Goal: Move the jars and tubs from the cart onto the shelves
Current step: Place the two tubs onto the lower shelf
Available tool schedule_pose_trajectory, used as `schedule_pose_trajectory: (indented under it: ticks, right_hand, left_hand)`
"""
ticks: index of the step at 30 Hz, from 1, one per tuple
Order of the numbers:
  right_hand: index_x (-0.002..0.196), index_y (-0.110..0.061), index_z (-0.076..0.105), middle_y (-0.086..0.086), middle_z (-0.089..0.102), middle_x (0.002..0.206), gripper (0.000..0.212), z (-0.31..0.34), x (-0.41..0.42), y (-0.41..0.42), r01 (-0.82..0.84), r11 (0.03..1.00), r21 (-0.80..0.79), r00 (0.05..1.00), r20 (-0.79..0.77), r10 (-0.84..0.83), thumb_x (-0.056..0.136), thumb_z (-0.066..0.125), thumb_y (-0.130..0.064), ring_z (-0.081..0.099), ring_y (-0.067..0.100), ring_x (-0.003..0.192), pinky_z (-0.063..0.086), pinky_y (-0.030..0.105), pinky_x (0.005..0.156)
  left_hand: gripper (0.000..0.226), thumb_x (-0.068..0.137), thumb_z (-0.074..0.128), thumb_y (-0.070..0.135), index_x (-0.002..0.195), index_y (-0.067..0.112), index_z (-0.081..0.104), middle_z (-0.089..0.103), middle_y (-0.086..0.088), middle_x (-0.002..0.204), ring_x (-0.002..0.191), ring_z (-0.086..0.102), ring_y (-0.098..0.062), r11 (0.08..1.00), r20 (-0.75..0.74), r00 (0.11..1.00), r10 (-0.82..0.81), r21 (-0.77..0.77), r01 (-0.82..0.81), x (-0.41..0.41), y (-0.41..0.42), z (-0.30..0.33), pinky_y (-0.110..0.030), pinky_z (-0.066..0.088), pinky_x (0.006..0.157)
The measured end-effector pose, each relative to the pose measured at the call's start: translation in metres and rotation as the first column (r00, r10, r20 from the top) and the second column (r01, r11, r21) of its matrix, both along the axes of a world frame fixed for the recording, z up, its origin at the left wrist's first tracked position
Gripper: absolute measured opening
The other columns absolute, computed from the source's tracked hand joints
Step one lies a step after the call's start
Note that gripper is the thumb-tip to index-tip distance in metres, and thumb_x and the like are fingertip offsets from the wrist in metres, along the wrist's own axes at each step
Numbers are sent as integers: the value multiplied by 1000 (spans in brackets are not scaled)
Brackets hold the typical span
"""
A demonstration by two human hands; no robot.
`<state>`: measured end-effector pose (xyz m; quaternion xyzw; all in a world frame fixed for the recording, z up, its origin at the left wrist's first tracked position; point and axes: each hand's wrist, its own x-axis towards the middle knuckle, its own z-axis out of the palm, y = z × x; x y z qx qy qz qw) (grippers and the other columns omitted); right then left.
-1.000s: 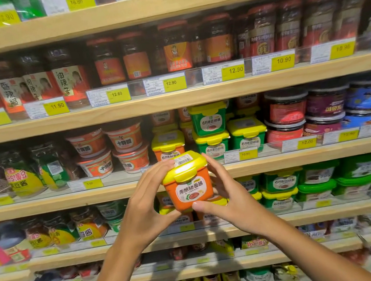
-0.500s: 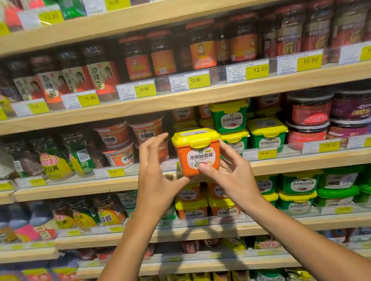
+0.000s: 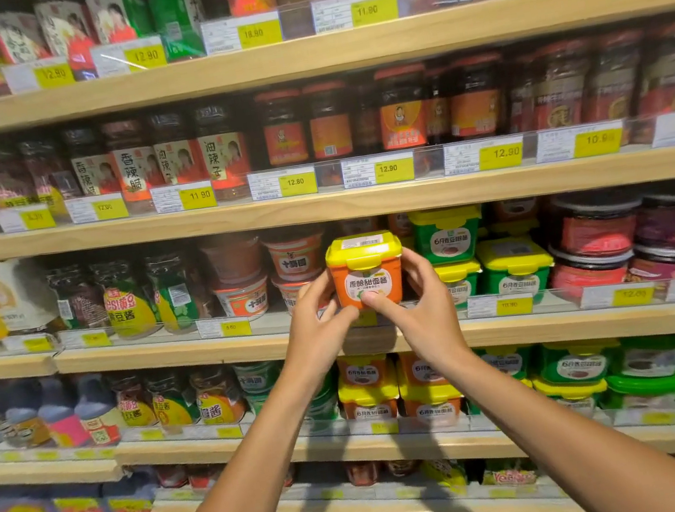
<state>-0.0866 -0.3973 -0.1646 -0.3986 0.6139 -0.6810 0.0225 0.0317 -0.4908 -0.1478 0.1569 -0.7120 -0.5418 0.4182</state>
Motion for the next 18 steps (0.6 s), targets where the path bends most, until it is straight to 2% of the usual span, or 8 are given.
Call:
schedule_pose_trajectory:
  ticks: [2,4,7,11,15,18]
  right_hand:
    - [143,-25,45,-13,62,129,76,6,-4,-6,-7,1000,28,1000,11,7,79,85,-34,59,-3,115,53,22,95]
    - [142,-24,46,-13,65,125,72,8,-9,-13,2,998,57,1000,14,-2,81,82,-34,62,-2,111,55,28,96]
    - [138,-25,50,-11,68,120,63,12,-14,-21,28,995,97,1000,-17,-26,83,80,-34,65,0,106,56,26,91]
    - [128,-21,52,-10,68,110,53,22,-18,-26,27,991,127,999,-21,-24,83,78,-14,65,-2,96,52,11,75]
    - [118,-17,53,-6,66,100,43,28,-28,-31,50,985,167,998,-41,-43,81,71,-3,64,3,88,51,16,72]
    - [113,-13,53,-1,65,98,38,33,-36,-37,67,981,182,998,-25,-64,82,71,-2,64,8,86,53,24,73]
  left_hand:
    - [59,88,61,-6,141,18,53,50,-5,139,122,58,-6,1000,-24,1000,-20,23,20,-7,-7,5,-17,51,96]
    - [63,89,60,-4,146,19,48,49,-5,142,125,56,-7,1000,-3,1000,-26,14,26,-15,-16,10,-10,50,88]
    - [65,88,55,-7,146,21,48,50,-6,142,119,57,-2,999,31,999,-26,20,26,-23,-25,15,-12,52,87]
    - [73,83,48,-16,149,15,43,45,-7,148,130,50,-12,998,41,998,-39,42,38,-33,-34,20,-7,50,78]
    - [79,78,44,-23,150,9,38,43,-10,151,139,45,-22,994,26,998,-53,97,50,-42,-41,22,-8,52,79]
    - [73,78,41,-27,144,4,43,48,-12,146,134,48,-21,996,35,997,-69,67,66,-47,-41,25,-6,50,72]
